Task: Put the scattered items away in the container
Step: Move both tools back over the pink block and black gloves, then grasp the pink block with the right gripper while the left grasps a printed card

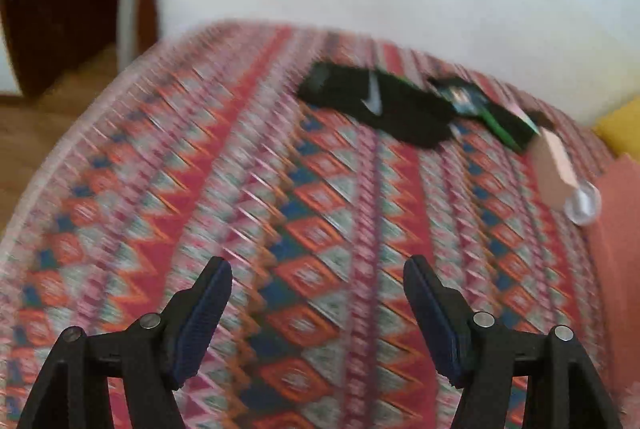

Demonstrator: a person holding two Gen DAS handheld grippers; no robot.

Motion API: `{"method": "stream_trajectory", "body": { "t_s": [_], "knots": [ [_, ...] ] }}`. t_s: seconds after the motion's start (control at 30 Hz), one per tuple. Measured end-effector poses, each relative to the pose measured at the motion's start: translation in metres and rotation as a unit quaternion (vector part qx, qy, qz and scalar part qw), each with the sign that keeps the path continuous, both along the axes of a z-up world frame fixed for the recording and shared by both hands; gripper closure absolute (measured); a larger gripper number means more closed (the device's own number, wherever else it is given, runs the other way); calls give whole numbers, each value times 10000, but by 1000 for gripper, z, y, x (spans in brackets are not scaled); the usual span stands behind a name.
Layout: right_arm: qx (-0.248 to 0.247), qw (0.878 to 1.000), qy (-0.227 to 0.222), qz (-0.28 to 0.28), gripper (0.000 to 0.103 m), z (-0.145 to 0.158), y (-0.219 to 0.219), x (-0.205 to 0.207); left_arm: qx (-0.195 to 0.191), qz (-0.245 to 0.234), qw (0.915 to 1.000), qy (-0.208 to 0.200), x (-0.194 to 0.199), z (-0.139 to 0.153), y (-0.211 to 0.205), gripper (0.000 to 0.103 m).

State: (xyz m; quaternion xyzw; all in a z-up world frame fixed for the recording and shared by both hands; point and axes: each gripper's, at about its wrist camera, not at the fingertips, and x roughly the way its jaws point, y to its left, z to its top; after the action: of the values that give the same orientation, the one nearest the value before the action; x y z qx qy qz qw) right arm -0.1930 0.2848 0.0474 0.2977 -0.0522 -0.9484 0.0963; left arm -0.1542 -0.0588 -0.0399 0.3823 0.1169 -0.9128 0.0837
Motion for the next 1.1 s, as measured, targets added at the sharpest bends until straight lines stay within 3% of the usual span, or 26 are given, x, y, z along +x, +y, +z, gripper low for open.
{"method": "stream_trajectory", "body": {
  "t_s": [0.33,0.43,0.5,0.63,0.73,0.9,1.1],
  "knots": [
    [164,9997,-118,-120,14,-19,-14,-14,-799,587,9934,569,10,14,-14,28],
    [145,9996,-189,-168,14,-24,-11,-21,-817,534,9937,558,2,13,-12,26],
    [195,9994,-213,-187,14,-29,-12,-25,-642,501,9956,469,-8,9,-13,26],
    [321,9988,-292,-223,14,-38,-16,-40,112,487,9987,91,-40,0,-24,26],
    [488,9981,-282,-248,14,-44,-23,-62,136,519,9985,-115,-69,-6,-26,26],
    [754,9957,-473,-255,15,-63,-31,-118,653,425,9965,-299,-131,-15,-27,26],
    [893,9915,-837,-447,15,-101,-29,-188,1008,492,9906,-787,-202,-50,-10,26]
  ]
}}
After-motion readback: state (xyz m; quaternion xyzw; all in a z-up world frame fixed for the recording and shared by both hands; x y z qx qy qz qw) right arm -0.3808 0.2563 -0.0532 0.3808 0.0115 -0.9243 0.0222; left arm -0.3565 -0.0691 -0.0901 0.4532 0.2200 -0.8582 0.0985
